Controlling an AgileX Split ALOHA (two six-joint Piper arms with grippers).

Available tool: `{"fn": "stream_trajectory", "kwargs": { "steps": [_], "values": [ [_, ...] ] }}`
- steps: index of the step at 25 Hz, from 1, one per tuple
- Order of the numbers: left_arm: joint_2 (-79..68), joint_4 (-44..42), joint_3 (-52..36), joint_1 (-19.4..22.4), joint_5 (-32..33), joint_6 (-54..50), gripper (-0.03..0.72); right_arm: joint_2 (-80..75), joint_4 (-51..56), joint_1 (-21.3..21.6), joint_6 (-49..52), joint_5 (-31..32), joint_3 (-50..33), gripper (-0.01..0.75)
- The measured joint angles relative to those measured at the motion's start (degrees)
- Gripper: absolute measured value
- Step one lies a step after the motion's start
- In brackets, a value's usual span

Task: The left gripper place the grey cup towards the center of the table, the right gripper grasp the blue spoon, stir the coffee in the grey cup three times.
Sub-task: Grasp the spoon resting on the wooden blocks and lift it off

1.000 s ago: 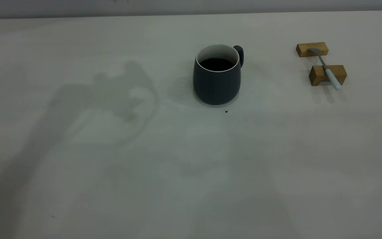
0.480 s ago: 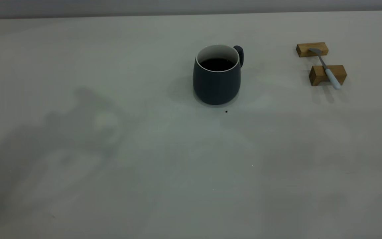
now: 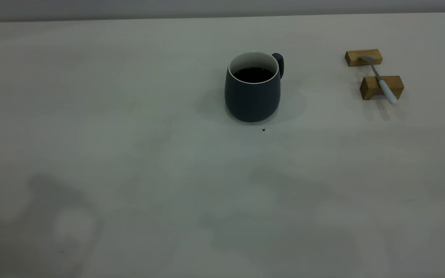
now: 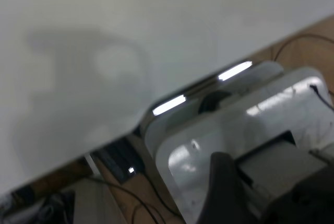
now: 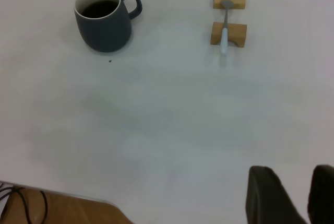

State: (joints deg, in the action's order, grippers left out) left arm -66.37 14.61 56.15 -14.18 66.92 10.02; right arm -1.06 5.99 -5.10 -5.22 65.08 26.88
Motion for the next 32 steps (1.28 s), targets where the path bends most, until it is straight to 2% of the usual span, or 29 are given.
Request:
{"fn": "stream_trajectory", "kwargs": {
  "steps": [6, 13, 23, 27, 32],
  "values": [
    [11.26, -4.44, -13.6, 0.0, 0.0, -2.76, 0.585, 0.0, 0.0, 0.0, 0.0, 0.0, 0.0, 0.237],
    [25.4, -9.43, -24.06, 0.0, -2.18, -7.87, 0.585, 0.0, 0.0, 0.0, 0.0, 0.0, 0.0, 0.237],
    [46.14, -9.52, -26.76, 0.62, -1.12, -8.14, 0.585, 0.0, 0.0, 0.0, 0.0, 0.0, 0.0, 0.237],
    [53.06, -9.45, -26.76, 6.02, -0.59, -8.19, 0.585, 0.0, 0.0, 0.0, 0.0, 0.0, 0.0, 0.237],
    [60.2, -9.51, -26.76, 15.4, -0.35, -8.19, 0.585, 0.0, 0.0, 0.0, 0.0, 0.0, 0.0, 0.237]
  ]
}}
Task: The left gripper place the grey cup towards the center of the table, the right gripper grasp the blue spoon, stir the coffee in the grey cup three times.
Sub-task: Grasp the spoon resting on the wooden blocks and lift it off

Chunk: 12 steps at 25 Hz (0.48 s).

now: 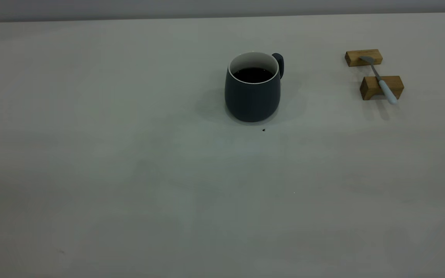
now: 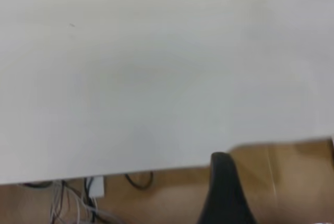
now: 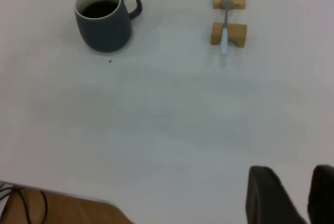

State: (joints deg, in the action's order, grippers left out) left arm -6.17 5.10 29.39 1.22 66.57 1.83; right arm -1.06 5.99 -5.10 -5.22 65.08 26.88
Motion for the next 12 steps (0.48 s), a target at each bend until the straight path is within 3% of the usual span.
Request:
{"fn": "stream_trajectory", "kwargs": {
  "steps": [5, 12],
  "values": [
    [6.74, -0.54, 0.0, 5.67, 0.0, 1.63, 0.585, 0.0, 0.0, 0.0, 0.0, 0.0, 0.0, 0.237],
    [7.27, -0.54, -0.44, 6.27, -0.17, 2.42, 0.585, 0.0, 0.0, 0.0, 0.0, 0.0, 0.0, 0.237]
  ]
}}
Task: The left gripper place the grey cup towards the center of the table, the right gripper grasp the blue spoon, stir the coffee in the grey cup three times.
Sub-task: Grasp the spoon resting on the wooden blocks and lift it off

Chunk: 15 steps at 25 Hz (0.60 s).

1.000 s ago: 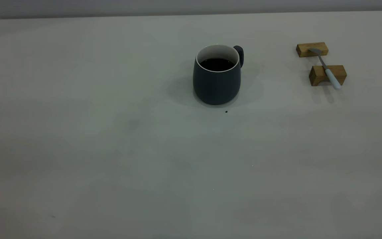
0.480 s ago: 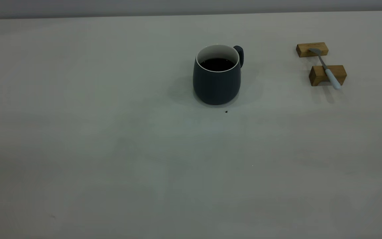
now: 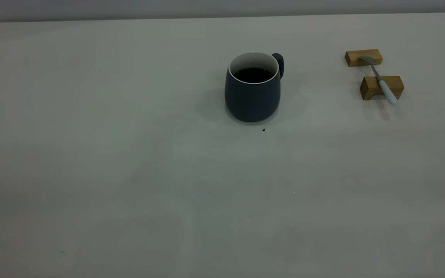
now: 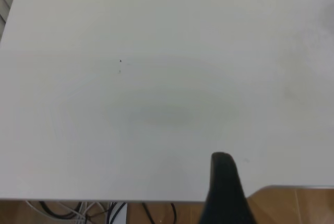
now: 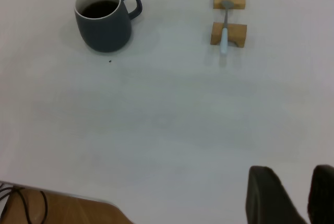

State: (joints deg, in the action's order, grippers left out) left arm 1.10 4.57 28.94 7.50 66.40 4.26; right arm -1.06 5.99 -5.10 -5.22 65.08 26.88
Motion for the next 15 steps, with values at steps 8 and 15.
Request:
{"fn": "stream_trajectory", "kwargs": {
  "steps": [8, 15],
  "values": [
    [0.0, -0.8, -0.98, 0.0, -1.24, 0.04, 0.585, 0.0, 0.0, 0.0, 0.0, 0.0, 0.0, 0.237],
    [0.0, -0.8, -1.03, 0.0, -1.24, 0.04, 0.585, 0.0, 0.0, 0.0, 0.0, 0.0, 0.0, 0.237]
  ]
}}
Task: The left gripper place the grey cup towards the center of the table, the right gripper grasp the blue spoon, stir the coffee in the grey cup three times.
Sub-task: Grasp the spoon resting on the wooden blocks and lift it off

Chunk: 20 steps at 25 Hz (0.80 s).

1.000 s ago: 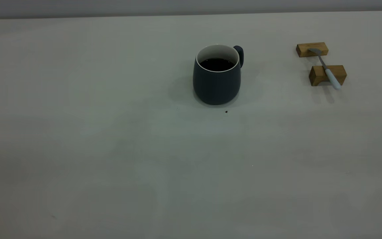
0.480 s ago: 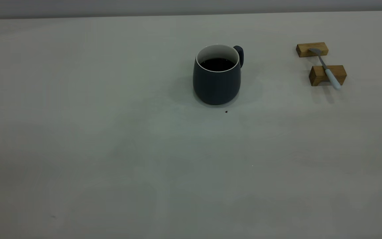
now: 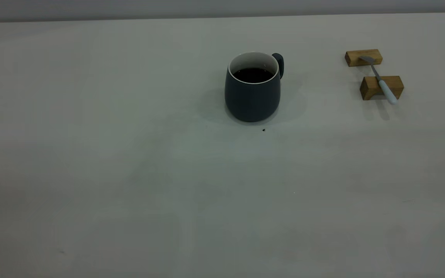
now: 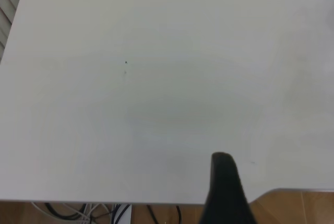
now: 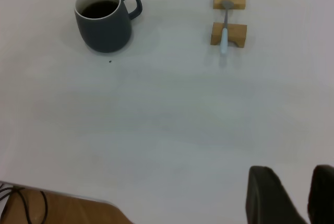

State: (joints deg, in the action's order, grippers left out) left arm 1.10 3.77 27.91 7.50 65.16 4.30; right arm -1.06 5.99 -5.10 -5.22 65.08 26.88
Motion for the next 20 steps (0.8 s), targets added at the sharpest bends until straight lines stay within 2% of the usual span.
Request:
{"fn": "stream_trajectory", "kwargs": {
  "steps": [4, 7, 9, 12, 20],
  "values": [
    [0.0, 0.0, 0.0, 0.0, 0.0, -0.05, 0.585, -1.57, 0.05, 0.0, 0.0, -0.17, 0.0, 0.273],
    [0.0, 0.0, 0.0, 0.0, 0.0, -0.05, 0.585, -6.15, 0.17, 0.0, 0.0, -1.66, 0.56, 0.363],
    [0.0, 0.0, 0.0, 0.0, 0.0, -0.05, 0.585, -10.24, 0.88, 0.0, 0.0, -4.27, 1.12, 0.433],
    [0.0, 0.0, 0.0, 0.0, 0.0, -0.05, 0.585, -18.42, 3.56, 0.0, -1.07, -9.52, 1.28, 0.497],
    [0.0, 0.0, 0.0, 0.0, 0.0, -0.11, 0.585, -45.44, 9.63, 0.0, -5.34, -23.64, 4.82, 0.512]
  ]
}}
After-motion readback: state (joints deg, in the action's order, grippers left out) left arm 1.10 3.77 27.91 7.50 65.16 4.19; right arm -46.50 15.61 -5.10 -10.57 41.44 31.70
